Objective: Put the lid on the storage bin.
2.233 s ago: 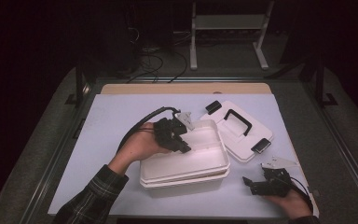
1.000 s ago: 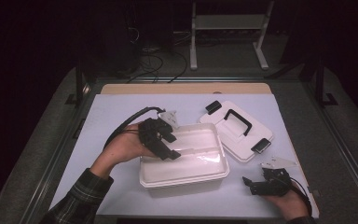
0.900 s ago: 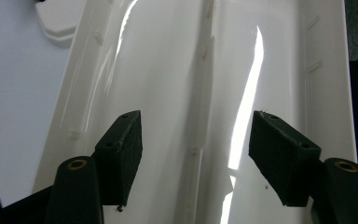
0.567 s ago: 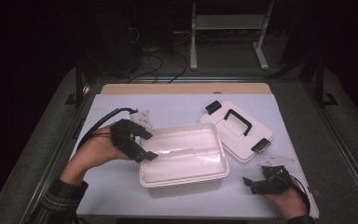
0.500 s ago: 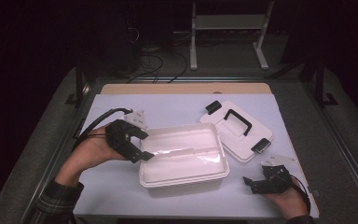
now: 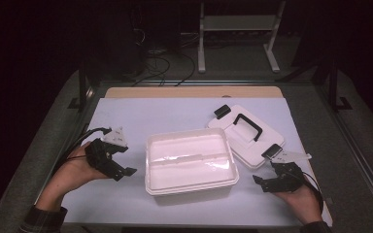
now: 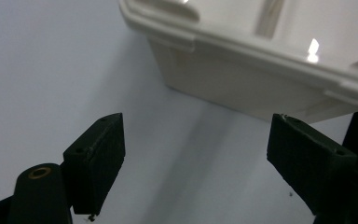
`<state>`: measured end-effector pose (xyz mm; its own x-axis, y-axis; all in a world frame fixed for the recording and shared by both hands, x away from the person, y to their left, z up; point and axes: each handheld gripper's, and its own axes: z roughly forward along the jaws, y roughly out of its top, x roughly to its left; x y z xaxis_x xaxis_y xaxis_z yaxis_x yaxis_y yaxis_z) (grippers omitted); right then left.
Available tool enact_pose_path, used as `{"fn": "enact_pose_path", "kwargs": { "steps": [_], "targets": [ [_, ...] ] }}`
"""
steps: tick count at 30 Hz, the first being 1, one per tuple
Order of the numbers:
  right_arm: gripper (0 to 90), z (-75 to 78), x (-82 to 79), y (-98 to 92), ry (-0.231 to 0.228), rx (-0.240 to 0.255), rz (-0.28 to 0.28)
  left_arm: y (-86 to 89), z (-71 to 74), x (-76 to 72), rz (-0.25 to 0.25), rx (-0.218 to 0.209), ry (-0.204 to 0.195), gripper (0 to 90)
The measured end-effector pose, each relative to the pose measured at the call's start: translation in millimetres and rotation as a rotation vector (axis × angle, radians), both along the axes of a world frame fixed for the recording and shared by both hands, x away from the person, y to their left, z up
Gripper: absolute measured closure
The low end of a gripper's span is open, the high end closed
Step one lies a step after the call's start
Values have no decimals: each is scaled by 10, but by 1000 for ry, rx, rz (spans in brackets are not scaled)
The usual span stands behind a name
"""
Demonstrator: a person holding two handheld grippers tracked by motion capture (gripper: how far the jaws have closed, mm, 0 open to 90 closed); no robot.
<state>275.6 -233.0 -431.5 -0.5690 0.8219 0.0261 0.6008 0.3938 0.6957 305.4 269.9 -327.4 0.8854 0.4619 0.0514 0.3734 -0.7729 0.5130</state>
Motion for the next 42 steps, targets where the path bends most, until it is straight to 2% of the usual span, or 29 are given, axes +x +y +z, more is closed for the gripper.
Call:
{"fn": "enact_pose_path", "kwargs": {
  "steps": [4,8,11,15,17,20,23,28,35,42],
  "targets": [
    [139,41,72,15,10,-5,14,86,-222,-44,47,-2,-6,177],
    [144,98,148,16,14,-3,30,179,-465,-93,83,-10,6,172],
    [143,159,202,7,1,-5,23,239,-615,-129,106,-18,3,171],
    [143,212,296,-19,0,-7,12,299,-730,-154,128,-34,3,165],
    [143,238,339,-36,-5,7,5,322,-793,-165,137,-37,1,154],
    [143,280,394,-41,-9,4,-4,351,-890,-175,152,-31,-4,137],
    [143,328,469,-34,-8,5,-6,382,-961,-193,163,-31,2,105],
    [142,410,606,7,-1,-10,7,429,-1083,-254,177,-61,-3,72],
    [143,486,817,21,24,-21,14,510,-1170,-292,192,-137,-33,16],
    [144,556,1014,29,53,-38,25,584,-1241,-341,189,-215,-82,6]
  ]
}}
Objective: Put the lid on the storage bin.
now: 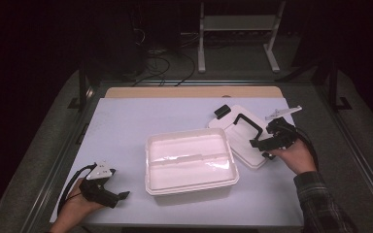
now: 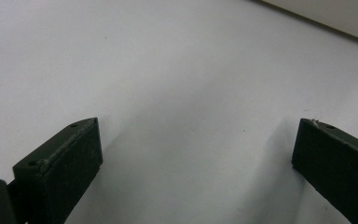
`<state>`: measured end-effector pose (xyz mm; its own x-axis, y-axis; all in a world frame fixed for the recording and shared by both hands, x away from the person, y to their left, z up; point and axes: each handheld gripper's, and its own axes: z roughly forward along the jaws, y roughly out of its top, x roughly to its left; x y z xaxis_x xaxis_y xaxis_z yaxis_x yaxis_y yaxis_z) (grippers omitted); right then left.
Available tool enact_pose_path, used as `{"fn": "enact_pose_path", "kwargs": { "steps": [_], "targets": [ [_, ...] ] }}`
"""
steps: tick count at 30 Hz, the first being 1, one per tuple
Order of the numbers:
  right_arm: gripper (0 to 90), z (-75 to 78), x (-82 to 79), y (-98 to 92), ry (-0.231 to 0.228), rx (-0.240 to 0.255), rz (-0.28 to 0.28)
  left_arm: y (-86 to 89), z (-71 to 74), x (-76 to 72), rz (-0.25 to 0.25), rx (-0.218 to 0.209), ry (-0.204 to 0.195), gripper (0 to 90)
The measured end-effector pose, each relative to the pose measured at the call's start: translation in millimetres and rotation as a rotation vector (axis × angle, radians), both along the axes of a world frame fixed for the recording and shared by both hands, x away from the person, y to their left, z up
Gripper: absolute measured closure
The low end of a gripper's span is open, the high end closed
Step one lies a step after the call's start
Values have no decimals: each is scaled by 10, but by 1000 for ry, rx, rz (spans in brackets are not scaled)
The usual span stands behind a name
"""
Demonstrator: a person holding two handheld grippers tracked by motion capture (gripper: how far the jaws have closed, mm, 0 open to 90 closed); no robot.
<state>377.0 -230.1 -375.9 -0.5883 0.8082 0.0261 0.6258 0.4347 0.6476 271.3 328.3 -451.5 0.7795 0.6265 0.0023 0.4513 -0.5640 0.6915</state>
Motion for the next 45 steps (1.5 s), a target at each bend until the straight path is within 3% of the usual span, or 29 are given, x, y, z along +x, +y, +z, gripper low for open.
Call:
{"fn": "enact_pose_path", "kwargs": {
  "steps": [10,18,23,27,29,39,43,45],
  "targets": [
    [148,132,313,22,30,-15,12,1,-2,-1,1,-1,0,6],
    [155,36,632,89,88,-45,27,0,-4,-3,2,-3,-1,6],
    [213,10,783,129,128,-36,40,2,-5,-4,1,-3,-2,6],
    [259,-16,878,167,162,-74,54,2,-6,-5,1,-4,-3,7],
    [310,-37,929,184,184,-100,63,2,-6,-5,2,-4,-2,7],
    [599,-130,1041,214,256,-108,90,3,-7,-5,1,-5,-3,7],
    [765,-131,1038,228,254,-118,94,5,-7,-4,0,-4,-2,7],
    [804,-111,1035,222,242,-120,99,5,-7,-4,0,-5,-2,7]
  ]
}}
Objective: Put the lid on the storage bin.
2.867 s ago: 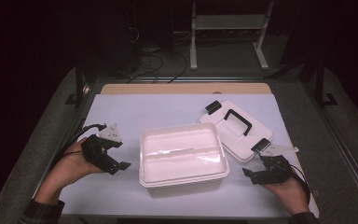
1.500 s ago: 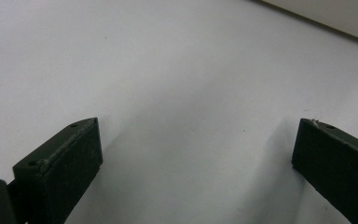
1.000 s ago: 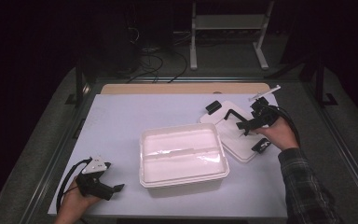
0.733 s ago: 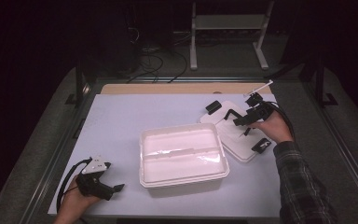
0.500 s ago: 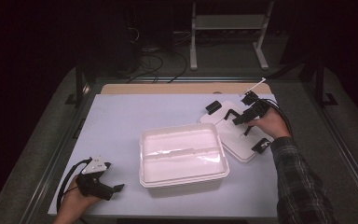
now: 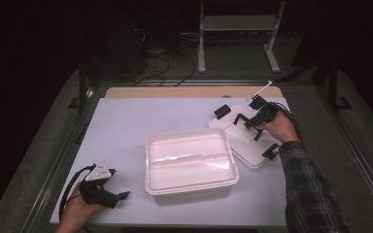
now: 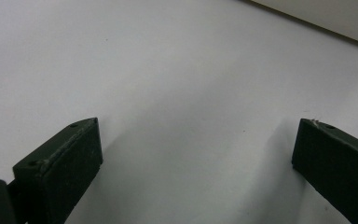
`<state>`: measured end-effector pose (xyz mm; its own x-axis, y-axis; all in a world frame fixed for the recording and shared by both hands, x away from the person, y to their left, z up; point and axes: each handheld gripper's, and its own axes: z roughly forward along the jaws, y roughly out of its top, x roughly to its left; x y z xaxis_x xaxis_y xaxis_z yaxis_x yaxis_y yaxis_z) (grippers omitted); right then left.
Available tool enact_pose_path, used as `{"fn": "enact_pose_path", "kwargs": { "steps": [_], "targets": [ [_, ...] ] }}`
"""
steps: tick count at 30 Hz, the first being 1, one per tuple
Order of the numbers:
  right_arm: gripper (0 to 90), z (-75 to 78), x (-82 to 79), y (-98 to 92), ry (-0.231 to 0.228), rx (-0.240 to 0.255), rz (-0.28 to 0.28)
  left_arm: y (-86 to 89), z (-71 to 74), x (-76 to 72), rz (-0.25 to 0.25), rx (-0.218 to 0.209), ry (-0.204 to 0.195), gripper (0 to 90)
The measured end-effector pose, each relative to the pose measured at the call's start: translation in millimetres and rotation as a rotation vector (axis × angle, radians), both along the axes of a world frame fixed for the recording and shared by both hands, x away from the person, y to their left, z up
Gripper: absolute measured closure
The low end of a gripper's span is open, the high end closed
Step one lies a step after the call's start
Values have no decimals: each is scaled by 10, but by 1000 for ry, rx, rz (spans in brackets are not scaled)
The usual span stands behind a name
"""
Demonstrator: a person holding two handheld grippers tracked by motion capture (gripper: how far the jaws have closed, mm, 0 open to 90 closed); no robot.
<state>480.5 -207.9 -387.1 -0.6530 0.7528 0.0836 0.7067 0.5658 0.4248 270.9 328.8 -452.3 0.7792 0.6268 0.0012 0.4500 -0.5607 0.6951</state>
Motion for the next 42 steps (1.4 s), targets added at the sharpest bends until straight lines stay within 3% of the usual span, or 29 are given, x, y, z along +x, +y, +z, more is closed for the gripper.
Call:
{"fn": "enact_pose_path", "kwargs": {
  "steps": [6,8,17,30,42],
  "targets": [
    [837,52,-7,30,14,-8,20,0,0,0,0,0,0,7],
    [840,74,-18,50,0,-43,27,1,0,0,0,0,0,7],
    [841,263,-51,6,-18,-41,18,0,0,0,0,0,0,7],
    [842,889,-210,-152,-80,-22,22,1,0,1,-1,0,0,6],
    [842,1449,-448,-217,-132,61,77,0,0,0,0,-1,0,6]
  ]
}}
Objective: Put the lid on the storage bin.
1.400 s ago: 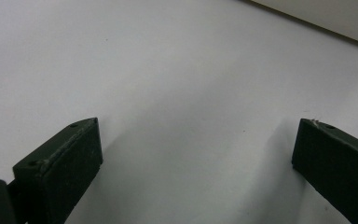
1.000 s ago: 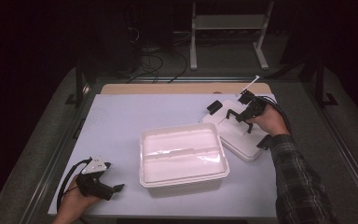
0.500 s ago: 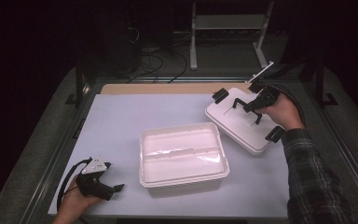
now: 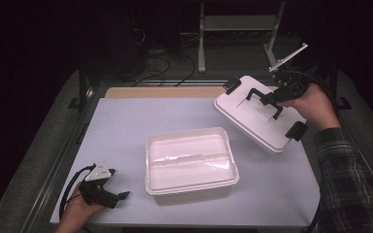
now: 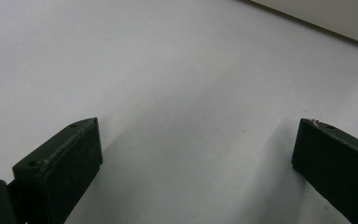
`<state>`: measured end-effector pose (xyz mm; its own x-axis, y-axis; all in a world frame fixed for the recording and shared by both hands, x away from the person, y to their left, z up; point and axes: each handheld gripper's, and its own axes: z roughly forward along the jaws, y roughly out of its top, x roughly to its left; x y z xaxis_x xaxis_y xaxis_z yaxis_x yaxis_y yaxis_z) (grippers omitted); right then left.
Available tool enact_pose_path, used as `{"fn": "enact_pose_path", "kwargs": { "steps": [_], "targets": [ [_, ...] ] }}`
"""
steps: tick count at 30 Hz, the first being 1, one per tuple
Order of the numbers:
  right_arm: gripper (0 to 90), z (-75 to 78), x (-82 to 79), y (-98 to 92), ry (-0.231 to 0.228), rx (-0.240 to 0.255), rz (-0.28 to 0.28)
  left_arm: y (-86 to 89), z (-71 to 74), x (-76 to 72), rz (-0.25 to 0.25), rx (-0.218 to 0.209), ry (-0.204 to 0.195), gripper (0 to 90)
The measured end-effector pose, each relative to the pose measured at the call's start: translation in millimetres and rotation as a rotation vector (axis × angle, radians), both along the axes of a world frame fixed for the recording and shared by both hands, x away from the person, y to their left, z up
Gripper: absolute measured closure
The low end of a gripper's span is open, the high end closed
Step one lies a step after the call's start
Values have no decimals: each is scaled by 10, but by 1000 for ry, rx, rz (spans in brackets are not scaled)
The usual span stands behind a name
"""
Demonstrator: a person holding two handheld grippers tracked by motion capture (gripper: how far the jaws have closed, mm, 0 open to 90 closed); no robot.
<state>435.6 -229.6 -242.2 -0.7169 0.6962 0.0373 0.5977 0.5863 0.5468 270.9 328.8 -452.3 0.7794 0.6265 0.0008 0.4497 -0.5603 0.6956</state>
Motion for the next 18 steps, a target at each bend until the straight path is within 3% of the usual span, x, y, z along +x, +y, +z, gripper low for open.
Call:
{"fn": "enact_pose_path", "kwargs": {
  "steps": [8,18],
  "targets": [
    [842,216,-177,258,-3,25,125,0,0,0,0,0,0,6],
    [842,239,-335,793,11,34,329,1,0,0,-1,1,-1,6]
  ]
}}
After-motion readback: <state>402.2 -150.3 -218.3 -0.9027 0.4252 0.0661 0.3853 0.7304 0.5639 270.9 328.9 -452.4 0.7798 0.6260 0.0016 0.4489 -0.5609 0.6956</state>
